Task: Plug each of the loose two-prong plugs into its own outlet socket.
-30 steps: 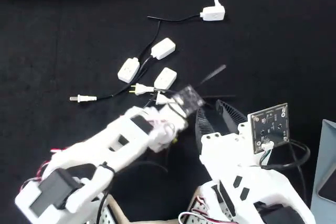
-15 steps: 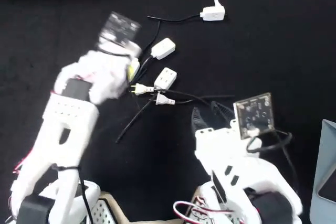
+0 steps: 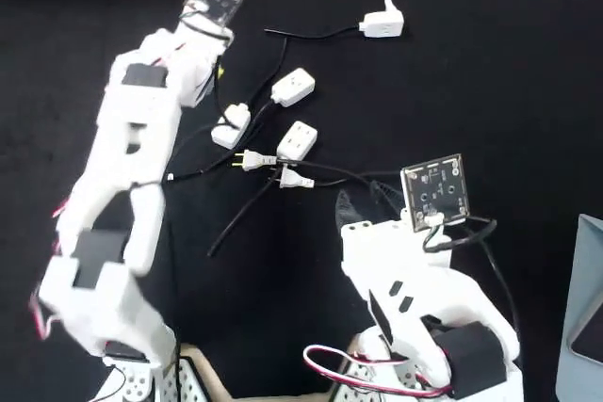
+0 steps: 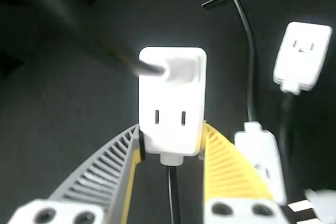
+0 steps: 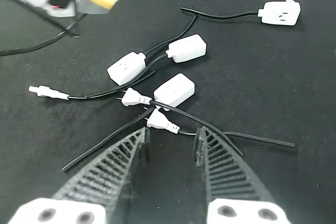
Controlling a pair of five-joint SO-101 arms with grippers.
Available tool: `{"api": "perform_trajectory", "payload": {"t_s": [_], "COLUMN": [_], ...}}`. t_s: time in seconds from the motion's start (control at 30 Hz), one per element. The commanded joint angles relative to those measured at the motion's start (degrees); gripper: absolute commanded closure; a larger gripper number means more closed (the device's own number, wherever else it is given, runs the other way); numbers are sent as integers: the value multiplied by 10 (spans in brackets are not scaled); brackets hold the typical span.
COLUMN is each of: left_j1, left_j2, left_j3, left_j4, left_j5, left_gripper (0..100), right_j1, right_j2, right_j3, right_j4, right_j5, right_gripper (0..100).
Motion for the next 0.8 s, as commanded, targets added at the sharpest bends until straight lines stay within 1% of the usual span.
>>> {"api": "perform_trajectory", "payload": {"t_s": [0.0,0.07,0.17,0.3,0.37,0.43,0.5,0.57,0.63,0.7,0.77], "left_j1": [-1,0,0,0,0,-1,-6,-11,-15,-16,-15], "left_j2": [119,172,246,317,341,353,362,367,369,368,369], "left_j3": [-182,-243,-325,-397,-428,-459,-488,-513,-533,-556,-580], "left_j4": [-13,-13,-13,-8,14,47,77,100,123,144,167], "left_j5": [-50,-68,-82,-78,-78,-78,-69,-35,1,18,19], "left_gripper": [971,971,971,966,961,913,832,737,673,670,670], "right_j1": [8,14,43,58,58,59,59,60,60,60,60], "right_j2": [7,7,7,7,7,7,7,7,7,7,7], "right_j3": [-2,-2,-2,-2,-2,-1,-1,-1,2,11,14], "right_j4": [-11,-10,-12,-12,-12,-12,-12,-11,-11,-12,-13], "right_j5": [-4,-4,-4,-4,-4,-4,-4,-4,-4,-4,-4], "right_gripper": [857,857,857,856,855,855,855,855,855,854,854]}}
